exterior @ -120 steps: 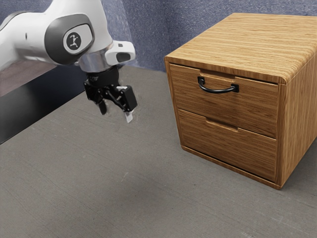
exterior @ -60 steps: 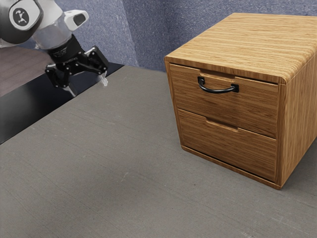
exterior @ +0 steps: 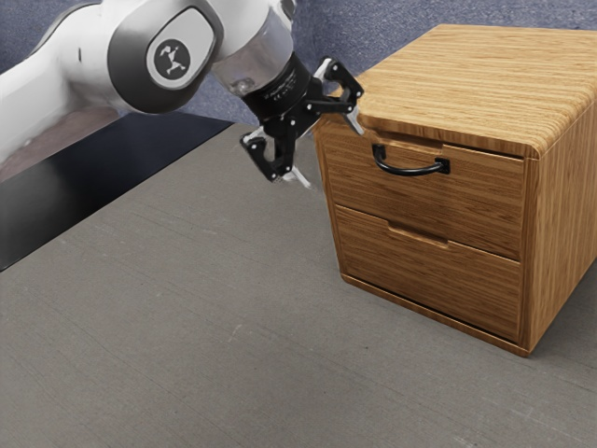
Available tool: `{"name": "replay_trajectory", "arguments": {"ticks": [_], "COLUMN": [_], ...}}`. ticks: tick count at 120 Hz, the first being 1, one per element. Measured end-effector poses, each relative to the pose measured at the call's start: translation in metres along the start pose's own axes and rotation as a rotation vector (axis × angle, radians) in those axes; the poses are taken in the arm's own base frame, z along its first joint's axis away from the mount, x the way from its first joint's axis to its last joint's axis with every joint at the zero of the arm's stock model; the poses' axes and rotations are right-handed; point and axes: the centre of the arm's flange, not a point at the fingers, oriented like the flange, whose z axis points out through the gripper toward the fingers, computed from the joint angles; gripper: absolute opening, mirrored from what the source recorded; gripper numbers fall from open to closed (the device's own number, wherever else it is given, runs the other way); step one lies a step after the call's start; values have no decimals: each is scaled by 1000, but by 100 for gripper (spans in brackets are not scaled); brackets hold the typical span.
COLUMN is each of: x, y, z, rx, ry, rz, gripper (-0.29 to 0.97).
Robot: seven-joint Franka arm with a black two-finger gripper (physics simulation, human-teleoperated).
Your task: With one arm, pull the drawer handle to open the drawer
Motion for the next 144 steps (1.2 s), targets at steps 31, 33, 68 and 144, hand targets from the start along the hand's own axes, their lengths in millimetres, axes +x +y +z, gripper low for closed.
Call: {"name": "replay_trajectory", "arguments": {"ticks": [31,33,68,144], "x": [-5,-9,-5,-24], "y": [5,6,7,16], "z": [11,12,26,46], "rx": [-21,-23,-72,-120], "ry": [93,95,121,109], "rz": [-236,-242,-445,-496], "gripper": [68,68,68,68]}}
